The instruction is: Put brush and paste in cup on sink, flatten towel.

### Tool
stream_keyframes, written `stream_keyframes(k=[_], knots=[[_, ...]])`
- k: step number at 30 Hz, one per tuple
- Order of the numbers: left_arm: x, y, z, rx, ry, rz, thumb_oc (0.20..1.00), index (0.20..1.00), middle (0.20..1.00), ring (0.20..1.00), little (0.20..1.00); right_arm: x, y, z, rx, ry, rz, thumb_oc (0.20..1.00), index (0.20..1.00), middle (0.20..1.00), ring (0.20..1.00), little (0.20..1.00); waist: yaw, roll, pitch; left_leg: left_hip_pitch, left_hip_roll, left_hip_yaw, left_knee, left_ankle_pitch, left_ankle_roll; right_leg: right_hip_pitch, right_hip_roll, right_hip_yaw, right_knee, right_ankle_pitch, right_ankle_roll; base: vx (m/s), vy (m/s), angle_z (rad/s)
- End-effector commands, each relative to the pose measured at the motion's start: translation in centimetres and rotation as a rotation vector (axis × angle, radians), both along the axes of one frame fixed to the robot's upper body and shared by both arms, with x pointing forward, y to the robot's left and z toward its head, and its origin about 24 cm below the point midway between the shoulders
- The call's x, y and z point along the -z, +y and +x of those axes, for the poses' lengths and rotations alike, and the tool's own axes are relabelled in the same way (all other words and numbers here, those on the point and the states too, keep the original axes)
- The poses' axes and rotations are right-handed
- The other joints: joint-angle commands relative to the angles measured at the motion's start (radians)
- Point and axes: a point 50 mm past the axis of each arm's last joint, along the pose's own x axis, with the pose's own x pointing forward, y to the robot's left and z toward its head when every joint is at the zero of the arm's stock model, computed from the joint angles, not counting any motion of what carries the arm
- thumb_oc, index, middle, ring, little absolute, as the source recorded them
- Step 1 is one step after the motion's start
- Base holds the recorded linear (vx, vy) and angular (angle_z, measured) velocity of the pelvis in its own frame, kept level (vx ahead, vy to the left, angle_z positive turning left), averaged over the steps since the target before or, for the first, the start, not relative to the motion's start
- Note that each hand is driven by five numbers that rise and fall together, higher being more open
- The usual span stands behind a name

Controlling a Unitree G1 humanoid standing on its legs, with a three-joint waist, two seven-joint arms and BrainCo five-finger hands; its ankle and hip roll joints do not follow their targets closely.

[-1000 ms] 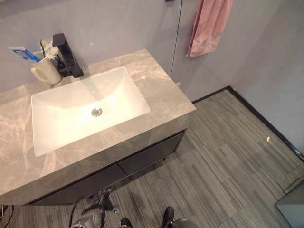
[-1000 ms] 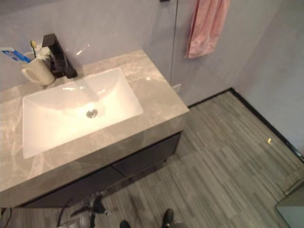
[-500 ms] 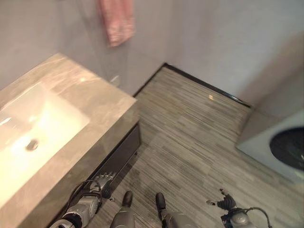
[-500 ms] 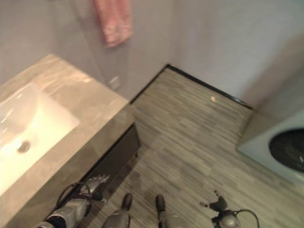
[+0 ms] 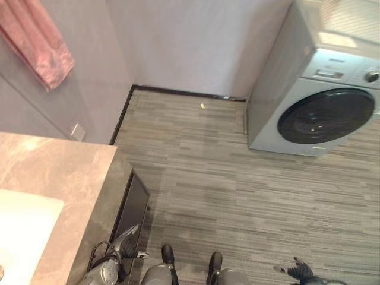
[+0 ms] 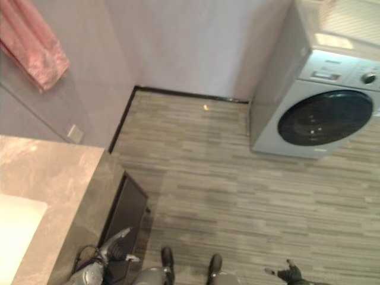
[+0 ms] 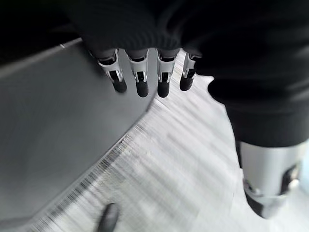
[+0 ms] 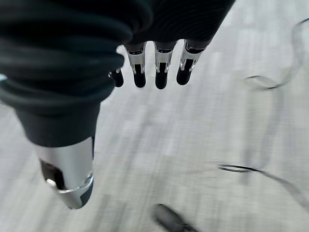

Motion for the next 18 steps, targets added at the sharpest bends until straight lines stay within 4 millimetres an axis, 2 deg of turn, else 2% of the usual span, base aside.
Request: stream_keyframes(k=[1,3,4,5,7,10,13,14,16,17,18], knots=[[-1.9,1.9,2.1,-0.203,-0.121,-0.113,1.0,1.0,1.0,1.0,1.0,-1.8,0.3,2.2,0.033,-0.179,0.132,1.0,1.0,1.0,1.0,1.0,0.008,-0.039,0.011,-0.055,-0.034,-0.003,0.232,-0.111,0.009,0.021,-0.015,-0.022,0.137,-0.127,0.019,-0.03,-0.028,-0.39],[-1.9,1.4,2.6,-0.309,-0.154,-0.209,1.0,1.0,1.0,1.0,1.0,-2.5,0.6,3.2,0.114,-0.286,0.237,1.0,1.0,1.0,1.0,1.0,-0.002,-0.035,0.041,-0.051,-0.008,0.009,0.328,-0.137,0.011,0.0,-0.015,-0.012,0.233,-0.159,0.011,-0.03,-0.026,-0.19],[-1.9,1.4,2.6,-0.309,-0.154,-0.209,1.0,1.0,1.0,1.0,1.0,-2.5,0.6,3.2,0.114,-0.287,0.237,1.0,1.0,1.0,1.0,1.0,-0.001,-0.034,0.042,-0.052,-0.007,0.009,0.331,-0.139,0.011,0.0,-0.014,-0.011,0.235,-0.16,0.01,-0.03,-0.056,-0.2],[-1.6,0.7,2.7,-0.349,-0.151,-0.258,1.0,1.0,1.0,1.0,1.0,-2.6,0.7,3.4,0.168,-0.323,0.278,1.0,1.0,1.0,1.0,1.0,-0.004,-0.025,0.062,-0.045,0.006,0.003,0.384,-0.163,0.016,-0.01,-0.015,-0.009,0.302,-0.187,0.005,-0.02,-0.056,-0.2],[-1.3,-0.1,2.9,-0.357,-0.143,-0.301,1.0,1.0,1.0,1.0,1.0,-2.4,1.7,3.7,0.159,-0.327,0.34,1.0,1.0,1.0,1.0,1.0,0.003,-0.024,0.075,-0.045,0.017,-0.012,0.442,-0.185,0.026,-0.017,-0.012,-0.004,0.359,-0.216,-0.004,-0.01,-0.092,-0.1],[-1.0,-0.4,2.7,-0.352,-0.12,-0.309,1.0,1.0,1.0,1.0,1.0,-1.6,2.4,2.9,0.142,-0.278,0.367,1.0,1.0,1.0,1.0,1.0,0.019,-0.03,0.074,-0.042,0.02,-0.032,0.46,-0.196,0.038,-0.014,-0.003,-0.01,0.382,-0.235,-0.012,0.02,-0.101,-0.04],[-0.5,-0.9,2.3,-0.344,-0.088,-0.318,1.0,1.0,1.0,1.0,1.0,-0.7,2.6,1.8,0.14,-0.213,0.342,1.0,1.0,1.0,1.0,1.0,0.031,-0.04,0.061,-0.046,0.013,-0.06,0.458,-0.189,0.04,0.002,0.005,-0.024,0.374,-0.242,-0.015,0.07,-0.106,0.06],[-0.2,-1.4,2.2,-0.317,-0.067,-0.313,1.0,1.0,1.0,1.0,1.0,0.0,2.9,0.8,0.14,-0.161,0.329,1.0,1.0,1.0,1.0,1.0,0.04,-0.055,0.043,-0.044,0.012,-0.077,0.439,-0.168,0.034,0.024,0.013,-0.041,0.341,-0.23,-0.01,0.11,-0.123,0.19],[-0.2,-1.8,2.5,-0.292,-0.062,-0.314,1.0,1.0,1.0,1.0,1.0,0.2,2.9,0.7,0.147,-0.15,0.314,1.0,1.0,1.0,1.0,1.0,0.042,-0.062,0.037,-0.05,0.012,-0.085,0.43,-0.153,0.028,0.029,0.016,-0.048,0.324,-0.222,-0.007,0.1,-0.095,0.27],[-0.5,-2.3,3.2,-0.248,-0.052,-0.314,1.0,1.0,1.0,1.0,1.0,0.2,1.9,0.7,0.085,-0.081,0.172,1.0,1.0,1.0,1.0,1.0,0.048,-0.069,0.036,-0.072,0.006,-0.109,0.428,-0.133,0.019,0.037,0.017,-0.06,0.291,-0.208,-0.005,0.08,-0.067,0.24],[-0.6,-2.4,3.5,-0.242,-0.056,-0.315,1.0,1.0,1.0,1.0,1.0,0.0,2.0,1.2,0.054,-0.084,0.141,1.0,1.0,1.0,1.0,1.0,0.047,-0.068,0.038,-0.08,0.002,-0.117,0.429,-0.127,0.016,0.043,0.018,-0.066,0.277,-0.204,-0.007,0.13,-0.025,0.16]])
